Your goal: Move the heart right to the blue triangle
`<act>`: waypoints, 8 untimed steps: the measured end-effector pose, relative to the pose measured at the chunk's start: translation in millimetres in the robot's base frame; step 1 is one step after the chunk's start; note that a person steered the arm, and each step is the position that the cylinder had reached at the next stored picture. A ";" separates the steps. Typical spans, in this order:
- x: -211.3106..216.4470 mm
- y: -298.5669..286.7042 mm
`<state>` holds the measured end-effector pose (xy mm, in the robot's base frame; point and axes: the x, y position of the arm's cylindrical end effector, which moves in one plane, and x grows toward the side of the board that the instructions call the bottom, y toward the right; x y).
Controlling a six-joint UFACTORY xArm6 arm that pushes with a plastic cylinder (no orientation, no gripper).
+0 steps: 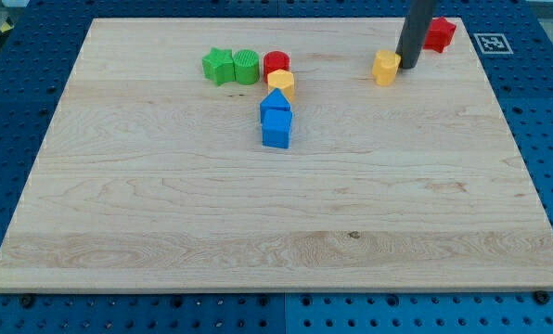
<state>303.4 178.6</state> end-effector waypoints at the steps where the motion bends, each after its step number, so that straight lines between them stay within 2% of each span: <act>1: 2.7 -1.3; 3: -21.5 -1.4; 7: 22.2 -16.2; 8: 21.9 -16.5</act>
<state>325.3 162.1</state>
